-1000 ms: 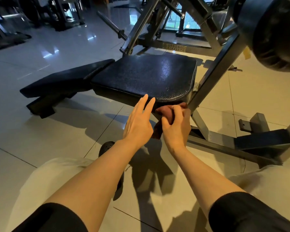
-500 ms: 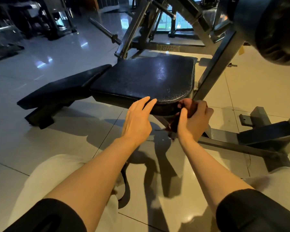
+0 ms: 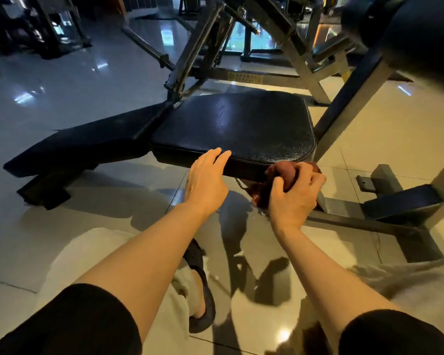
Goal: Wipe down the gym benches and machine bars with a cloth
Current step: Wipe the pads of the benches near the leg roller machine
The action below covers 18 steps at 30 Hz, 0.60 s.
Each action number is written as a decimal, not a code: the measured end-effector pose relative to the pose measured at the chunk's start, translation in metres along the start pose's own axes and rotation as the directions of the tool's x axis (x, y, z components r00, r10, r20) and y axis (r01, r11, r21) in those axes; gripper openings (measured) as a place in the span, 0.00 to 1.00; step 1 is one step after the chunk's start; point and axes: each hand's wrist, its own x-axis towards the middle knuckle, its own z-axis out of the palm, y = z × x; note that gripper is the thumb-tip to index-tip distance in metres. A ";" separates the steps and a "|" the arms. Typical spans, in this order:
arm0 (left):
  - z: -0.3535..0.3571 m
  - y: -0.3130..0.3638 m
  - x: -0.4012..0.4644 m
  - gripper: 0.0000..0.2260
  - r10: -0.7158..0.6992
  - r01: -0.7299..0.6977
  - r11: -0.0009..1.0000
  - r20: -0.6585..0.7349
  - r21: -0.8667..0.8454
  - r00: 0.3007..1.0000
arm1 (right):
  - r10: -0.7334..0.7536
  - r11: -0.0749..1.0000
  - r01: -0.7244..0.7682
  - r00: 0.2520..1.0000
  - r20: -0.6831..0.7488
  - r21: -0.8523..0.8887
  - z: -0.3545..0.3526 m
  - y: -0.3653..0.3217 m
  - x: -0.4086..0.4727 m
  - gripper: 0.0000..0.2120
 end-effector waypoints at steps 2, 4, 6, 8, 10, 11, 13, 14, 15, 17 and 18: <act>0.002 0.002 0.003 0.31 -0.001 0.001 1.000 -0.031 -0.003 1.000 | -0.019 1.000 0.019 1.000 0.007 -0.025 0.008 -0.004 -0.002 0.15; 0.002 0.002 0.005 0.30 0.014 -0.013 1.000 -0.053 0.012 0.999 | -0.007 1.000 0.007 1.000 0.011 -0.012 0.018 -0.005 -0.008 0.16; -0.002 -0.001 0.008 0.30 0.049 -0.047 0.999 -0.058 0.027 0.997 | -0.020 0.999 0.019 1.000 0.019 0.027 0.024 -0.007 -0.011 0.16; -0.007 -0.008 0.009 0.30 0.107 -0.107 0.994 -0.012 0.039 0.994 | -0.049 0.998 0.047 0.998 0.037 0.049 0.028 -0.007 -0.013 0.15; -0.014 -0.018 0.010 0.30 0.151 -0.154 0.987 0.060 0.043 0.987 | -0.048 0.997 0.045 0.997 0.066 0.056 0.026 -0.007 -0.018 0.14; -0.018 -0.021 0.010 0.31 0.163 -0.167 0.985 0.087 0.040 0.983 | -0.030 0.998 0.027 0.998 0.058 0.056 0.023 -0.008 -0.019 0.14; -0.028 -0.029 0.009 0.30 0.166 -0.172 0.984 0.108 0.040 0.980 | 0.073 0.996 -0.071 0.997 -0.029 0.059 0.018 -0.012 -0.017 0.16; -0.032 -0.034 0.009 0.30 0.161 -0.167 0.985 0.111 0.045 0.981 | 0.140 0.988 -0.134 0.987 -0.082 0.072 0.018 -0.014 -0.015 0.17; -0.035 -0.040 0.008 0.30 0.155 -0.161 0.986 0.108 0.052 0.982 | 0.192 0.979 -0.183 0.974 -0.117 0.085 0.018 -0.018 -0.013 0.18; -0.040 -0.053 0.007 0.30 0.140 -0.144 0.989 0.089 0.044 0.986 | 0.209 0.978 -0.204 0.968 -0.139 0.051 0.026 -0.026 -0.015 0.17; -0.042 -0.060 0.005 0.31 0.131 -0.133 0.991 0.076 0.030 0.988 | 0.188 0.982 -0.187 0.974 -0.128 0.025 0.034 -0.030 -0.019 0.16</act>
